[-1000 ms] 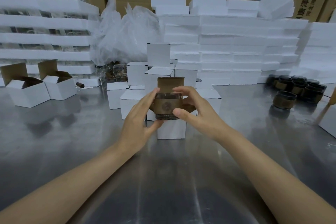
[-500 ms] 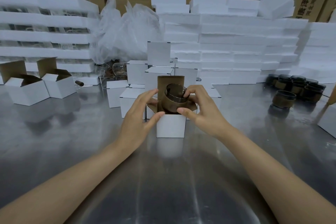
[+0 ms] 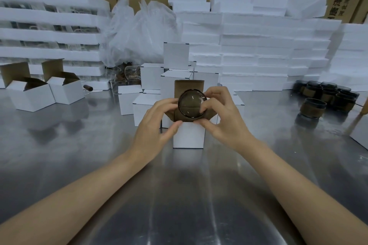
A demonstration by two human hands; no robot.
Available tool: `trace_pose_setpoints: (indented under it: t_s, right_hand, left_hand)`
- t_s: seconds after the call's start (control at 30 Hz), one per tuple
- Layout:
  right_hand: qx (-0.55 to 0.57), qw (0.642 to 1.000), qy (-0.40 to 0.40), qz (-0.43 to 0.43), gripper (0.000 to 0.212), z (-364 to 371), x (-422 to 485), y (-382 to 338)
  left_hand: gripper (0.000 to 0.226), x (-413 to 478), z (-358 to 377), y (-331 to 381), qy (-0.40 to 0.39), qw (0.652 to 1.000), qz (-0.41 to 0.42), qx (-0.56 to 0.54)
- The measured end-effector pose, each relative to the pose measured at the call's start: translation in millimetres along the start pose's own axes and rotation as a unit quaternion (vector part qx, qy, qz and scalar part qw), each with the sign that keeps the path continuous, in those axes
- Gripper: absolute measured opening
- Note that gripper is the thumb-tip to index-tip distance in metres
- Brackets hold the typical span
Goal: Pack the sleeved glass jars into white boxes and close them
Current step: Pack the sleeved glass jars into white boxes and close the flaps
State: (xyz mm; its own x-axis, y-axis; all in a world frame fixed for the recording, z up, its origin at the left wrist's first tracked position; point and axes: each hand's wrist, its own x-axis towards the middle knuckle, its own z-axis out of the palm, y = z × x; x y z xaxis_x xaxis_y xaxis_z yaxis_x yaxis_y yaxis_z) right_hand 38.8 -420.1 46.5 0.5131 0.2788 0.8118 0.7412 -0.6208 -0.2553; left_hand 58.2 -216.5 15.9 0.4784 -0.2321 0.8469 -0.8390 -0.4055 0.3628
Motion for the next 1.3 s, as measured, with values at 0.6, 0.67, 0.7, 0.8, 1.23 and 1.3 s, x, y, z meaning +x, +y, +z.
trace_pose_setpoints:
  t_s: [0.6, 0.67, 0.7, 0.8, 1.23, 1.3]
  right_hand:
    - [0.007, 0.977, -0.149, 0.15, 0.013, -3, -3, 1]
    - [0.025, 0.976, -0.146, 0.157, 0.018, -4, -3, 1]
    - [0.053, 0.978, -0.115, 0.168, 0.02, -5, -2, 1]
    - [0.146, 0.965, 0.023, 0.219, 0.034, -7, 0, 0]
    - [0.268, 0.908, 0.009, 0.321, 0.066, 13, 0, 1]
    - [0.268, 0.914, 0.011, 0.303, 0.061, 12, 1, 0]
  left_hand:
    - [0.029, -1, -2, -7, -0.066, 0.995, -0.056, 0.048]
    - [0.035, -2, 0, -7, -0.055, 0.997, -0.057, 0.022]
    - [0.037, -2, 2, -7, -0.037, 0.997, -0.065, 0.01]
    - [0.03, 0, 1, -6, 0.057, 0.99, -0.124, -0.026]
    - [0.034, -3, 3, -4, -0.184, 0.983, -0.002, 0.03]
    - [0.035, -3, 3, -6, -0.178, 0.984, 0.0, 0.027]
